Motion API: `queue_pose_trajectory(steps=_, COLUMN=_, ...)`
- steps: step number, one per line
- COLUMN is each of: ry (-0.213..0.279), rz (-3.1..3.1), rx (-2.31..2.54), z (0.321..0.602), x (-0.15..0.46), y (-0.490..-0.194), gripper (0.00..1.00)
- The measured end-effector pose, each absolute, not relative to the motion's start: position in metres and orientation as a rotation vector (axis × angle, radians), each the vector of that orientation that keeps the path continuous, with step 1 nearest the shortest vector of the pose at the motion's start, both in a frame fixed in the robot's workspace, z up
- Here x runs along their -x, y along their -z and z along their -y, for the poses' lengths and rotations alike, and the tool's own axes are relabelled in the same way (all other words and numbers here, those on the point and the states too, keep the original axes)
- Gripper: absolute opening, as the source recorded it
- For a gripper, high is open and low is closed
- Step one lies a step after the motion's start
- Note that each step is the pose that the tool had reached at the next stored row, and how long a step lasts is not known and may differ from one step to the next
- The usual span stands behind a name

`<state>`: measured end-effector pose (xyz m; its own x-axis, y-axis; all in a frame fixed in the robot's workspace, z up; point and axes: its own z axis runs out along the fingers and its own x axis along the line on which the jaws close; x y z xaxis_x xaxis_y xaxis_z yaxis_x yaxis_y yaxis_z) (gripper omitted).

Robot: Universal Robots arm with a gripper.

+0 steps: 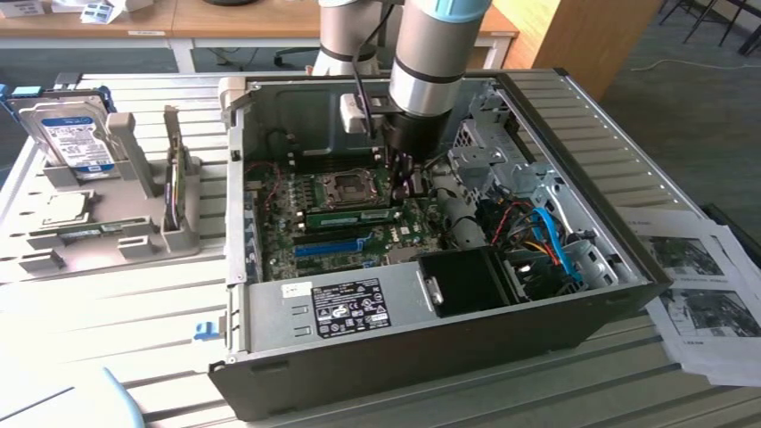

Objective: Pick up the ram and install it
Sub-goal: 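Press down the ram until it locks into place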

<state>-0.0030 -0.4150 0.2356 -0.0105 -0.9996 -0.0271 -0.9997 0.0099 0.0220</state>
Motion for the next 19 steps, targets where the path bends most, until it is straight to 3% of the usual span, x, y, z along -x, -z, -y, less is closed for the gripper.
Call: queue_pose_trajectory(steps=19, ry=-0.054, rz=-2.230, rx=2.207, z=0.415, x=0.027, y=-0.235, gripper=0.09)
